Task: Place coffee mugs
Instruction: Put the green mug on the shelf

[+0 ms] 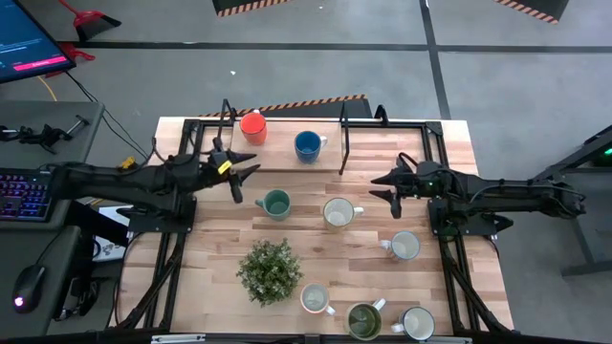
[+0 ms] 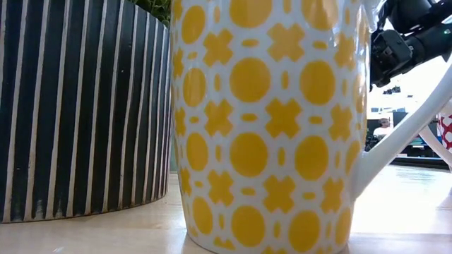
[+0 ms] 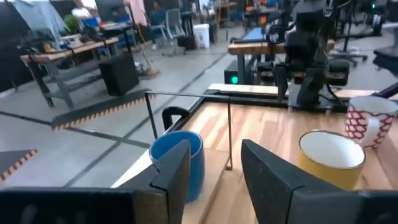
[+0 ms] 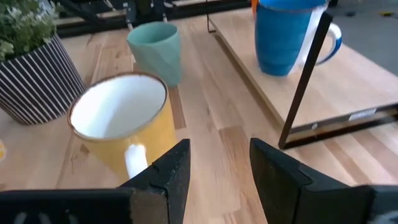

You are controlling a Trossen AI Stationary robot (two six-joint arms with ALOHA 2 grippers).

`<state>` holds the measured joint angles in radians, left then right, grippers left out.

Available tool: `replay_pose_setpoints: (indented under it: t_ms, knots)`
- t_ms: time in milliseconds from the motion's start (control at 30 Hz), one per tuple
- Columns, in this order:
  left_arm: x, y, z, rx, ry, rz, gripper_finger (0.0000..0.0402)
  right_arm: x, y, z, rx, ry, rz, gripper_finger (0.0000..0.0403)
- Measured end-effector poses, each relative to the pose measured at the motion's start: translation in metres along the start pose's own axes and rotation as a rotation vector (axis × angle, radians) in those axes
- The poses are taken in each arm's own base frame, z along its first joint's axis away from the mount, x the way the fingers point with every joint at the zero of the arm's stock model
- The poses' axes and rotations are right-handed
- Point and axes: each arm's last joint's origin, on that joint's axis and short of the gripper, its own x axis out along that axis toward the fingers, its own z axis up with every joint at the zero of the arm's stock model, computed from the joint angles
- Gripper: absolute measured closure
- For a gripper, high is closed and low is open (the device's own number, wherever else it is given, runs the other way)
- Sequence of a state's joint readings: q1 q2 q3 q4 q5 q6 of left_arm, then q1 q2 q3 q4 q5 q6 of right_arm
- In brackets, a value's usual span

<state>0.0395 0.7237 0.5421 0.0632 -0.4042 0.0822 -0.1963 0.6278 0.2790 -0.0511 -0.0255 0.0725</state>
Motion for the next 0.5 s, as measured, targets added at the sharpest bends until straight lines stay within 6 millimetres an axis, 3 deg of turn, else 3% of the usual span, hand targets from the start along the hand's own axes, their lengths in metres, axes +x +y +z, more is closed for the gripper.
replay_pose_setpoints:
  t_ms: [200, 500]
  knots:
    - [0.017, 0.003, 0.012, 0.029, 0.134, -0.121, 0.0262, 0.000, 0.000, -0.003, -0.003, 0.027, -0.009, 0.0256]
    - [0.063, 0.001, 0.006, 0.044, 0.423, -0.137, 0.0262, 0.000, -0.001, -0.004, -0.010, 0.040, -0.033, 0.0256]
